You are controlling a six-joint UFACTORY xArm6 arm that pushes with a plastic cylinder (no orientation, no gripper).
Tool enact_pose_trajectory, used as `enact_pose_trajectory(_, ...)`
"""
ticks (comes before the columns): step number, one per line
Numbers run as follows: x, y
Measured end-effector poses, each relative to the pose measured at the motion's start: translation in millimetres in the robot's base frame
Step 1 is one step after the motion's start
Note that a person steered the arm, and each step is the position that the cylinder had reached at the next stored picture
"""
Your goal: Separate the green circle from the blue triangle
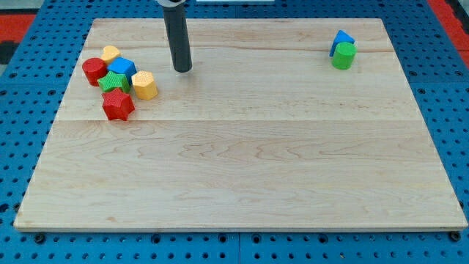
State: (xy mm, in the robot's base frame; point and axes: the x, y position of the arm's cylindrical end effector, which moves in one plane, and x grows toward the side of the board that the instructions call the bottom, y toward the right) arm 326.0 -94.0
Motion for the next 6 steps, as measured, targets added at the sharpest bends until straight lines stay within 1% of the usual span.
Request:
enact_pose_trajectory(1,27,59)
enact_pose_trajectory(2,58,156)
enact_pose_trajectory(3,48,262)
enact_pose_trajectory(4,-5,321)
enact_pose_trajectory(5,-37,308)
enact_pose_trajectory(6,-56,216)
